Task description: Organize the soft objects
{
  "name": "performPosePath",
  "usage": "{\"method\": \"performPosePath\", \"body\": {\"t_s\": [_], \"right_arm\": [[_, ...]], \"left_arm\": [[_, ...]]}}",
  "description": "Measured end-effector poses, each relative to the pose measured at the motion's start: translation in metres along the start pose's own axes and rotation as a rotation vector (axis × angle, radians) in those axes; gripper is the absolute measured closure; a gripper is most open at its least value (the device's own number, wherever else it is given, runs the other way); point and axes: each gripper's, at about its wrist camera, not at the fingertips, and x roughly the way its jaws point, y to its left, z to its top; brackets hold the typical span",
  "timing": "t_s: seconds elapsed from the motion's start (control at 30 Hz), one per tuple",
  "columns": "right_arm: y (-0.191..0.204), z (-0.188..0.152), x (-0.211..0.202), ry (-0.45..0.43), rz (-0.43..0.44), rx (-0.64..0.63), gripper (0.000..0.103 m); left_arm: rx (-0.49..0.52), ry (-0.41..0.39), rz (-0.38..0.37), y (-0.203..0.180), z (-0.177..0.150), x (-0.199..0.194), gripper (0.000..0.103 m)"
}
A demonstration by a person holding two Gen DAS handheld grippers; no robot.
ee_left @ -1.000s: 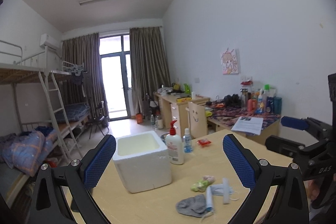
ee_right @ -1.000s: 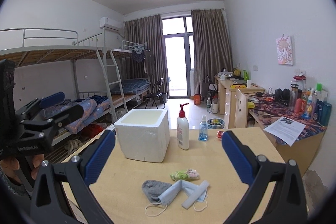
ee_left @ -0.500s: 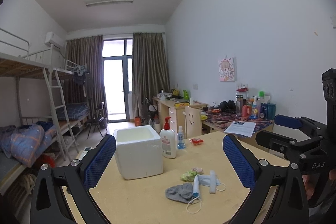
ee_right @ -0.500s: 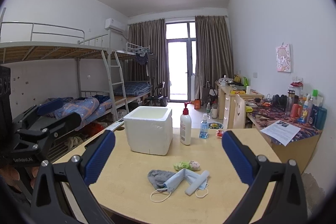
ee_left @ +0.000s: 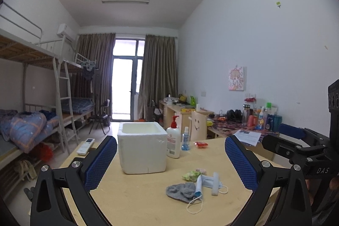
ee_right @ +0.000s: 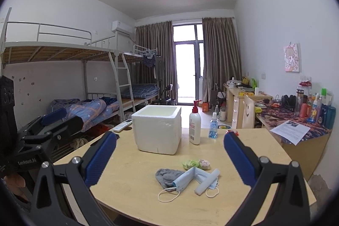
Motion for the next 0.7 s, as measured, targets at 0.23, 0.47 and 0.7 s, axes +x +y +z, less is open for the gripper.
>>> {"method": "performPosePath", "body": {"t_s": [0.23,0.47,0.7], "right_arm": [[0.0,-0.013,0.0,-0.023,-0.025,0.006,0.0],[-0.007,-0.029,0.005,-0.016,-0.04,0.026,0.0],[-0.015,-0.045,0.017,0.013,-0.042,0.053,0.0]], "left_arm": [[-0.009,-0.021,0.005,0.001,-0.017,-0.005,0.001],[-0.031,0.026,0.002,0.002,-0.036,0.013,0.001],[-0.046,0.032,-0.005,0.006,-0.059,0.029,0.001]]}}
